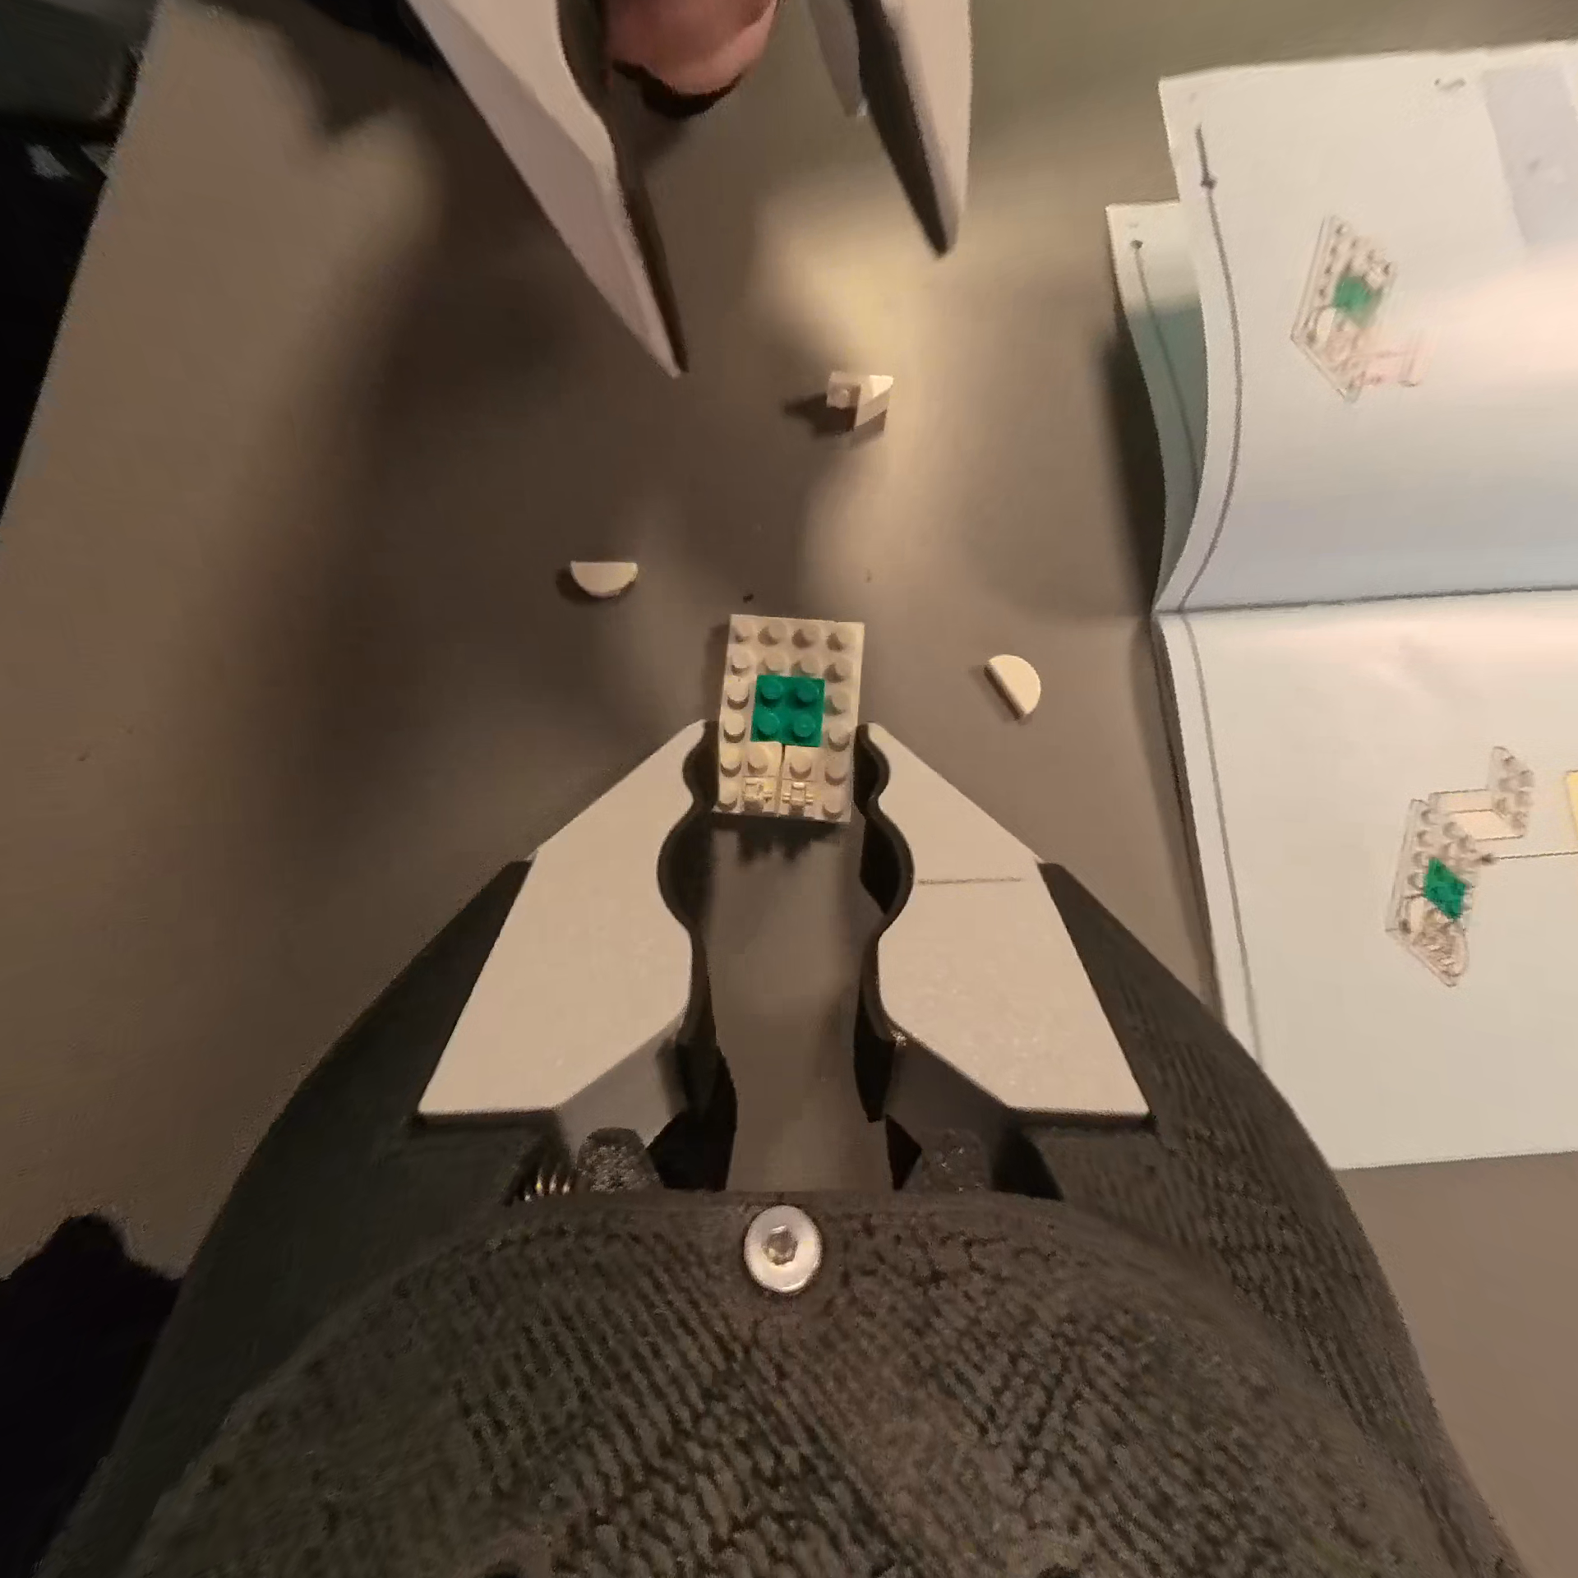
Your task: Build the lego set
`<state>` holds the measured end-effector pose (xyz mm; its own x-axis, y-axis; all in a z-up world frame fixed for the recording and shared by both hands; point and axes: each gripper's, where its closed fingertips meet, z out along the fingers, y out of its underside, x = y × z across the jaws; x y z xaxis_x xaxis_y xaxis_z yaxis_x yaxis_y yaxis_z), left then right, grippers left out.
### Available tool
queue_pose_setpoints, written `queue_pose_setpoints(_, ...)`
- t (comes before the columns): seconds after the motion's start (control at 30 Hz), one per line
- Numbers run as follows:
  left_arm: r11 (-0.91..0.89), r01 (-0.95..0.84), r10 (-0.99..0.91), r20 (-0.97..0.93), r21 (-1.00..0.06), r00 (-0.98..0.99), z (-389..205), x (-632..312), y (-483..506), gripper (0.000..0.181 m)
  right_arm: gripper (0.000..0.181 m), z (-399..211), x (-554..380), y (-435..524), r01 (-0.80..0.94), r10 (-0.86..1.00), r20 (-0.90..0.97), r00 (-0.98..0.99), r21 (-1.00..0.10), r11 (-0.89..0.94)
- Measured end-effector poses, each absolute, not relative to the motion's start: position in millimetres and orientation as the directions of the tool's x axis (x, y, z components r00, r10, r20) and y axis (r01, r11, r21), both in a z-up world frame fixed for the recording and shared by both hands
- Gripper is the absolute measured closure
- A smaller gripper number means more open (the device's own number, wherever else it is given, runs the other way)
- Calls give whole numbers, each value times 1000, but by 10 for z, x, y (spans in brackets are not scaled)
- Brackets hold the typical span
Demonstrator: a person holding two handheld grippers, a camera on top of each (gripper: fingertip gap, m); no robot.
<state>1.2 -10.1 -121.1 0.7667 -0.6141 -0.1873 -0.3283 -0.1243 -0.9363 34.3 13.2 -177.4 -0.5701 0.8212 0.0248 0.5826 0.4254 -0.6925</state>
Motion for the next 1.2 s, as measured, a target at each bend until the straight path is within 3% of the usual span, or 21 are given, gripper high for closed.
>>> queue_pose_setpoints(0.13, -278, -159, -565, 28, -947, 825, -1183, 5, -119, 143, 151, -1557, 168, 50, 423, 778, 232, -584, -731, 536)
queue_pose_setpoints(0.33, -486, 80, -520, 361, -870, 774, -1237, -16, -169, 127, 151, -1279, 84, -167, 247, 702, 402, -588, -737, 629)
queue_pose_setpoints(0.43, -588, 121, -529, 493, -800, 691, -1323, 104, -240, 143, 152, -1235, 87, -248, 219, 682, 418, -600, -734, 643)
queue_pose_setpoints(0.57, -681, 155, -536, 632, -715, 560, -1363, 249, -346, 174, 152, -1275, 106, -286, 233, 671, 407, -620, -720, 653)
queue_pose_setpoints(0.6, -698, 146, -532, 644, -701, 551, -1401, 268, -366, 175, 160, -1281, 108, -283, 232, 670, 407, -621, -721, 653)
queue_pose_setpoints(0.73, -764, 186, -493, 745, -618, 449, -1379, 359, -473, 176, 136, -1203, 139, -88, 275, 767, 254, -590, -829, 487)
queue_pose_setpoints(0.77, -784, 203, -478, 779, -587, 406, -1352, 389, -503, 176, 140, -1196, 123, 11, 271, 786, 229, -575, -853, 446)
queue_pose_setpoints(0.93, -847, 291, -394, 893, -444, 217, -1239, 481, -575, 176, 145, -1585, 45, 397, 398, 798, 118, -591, -818, 416)
queue_pose_setpoints(1.2, -831, 430, -325, 935, -353, 139, -1175, 419, -501, 177, 156, -1790, -86, 472, 461, 717, 0, -698, -766, 448)
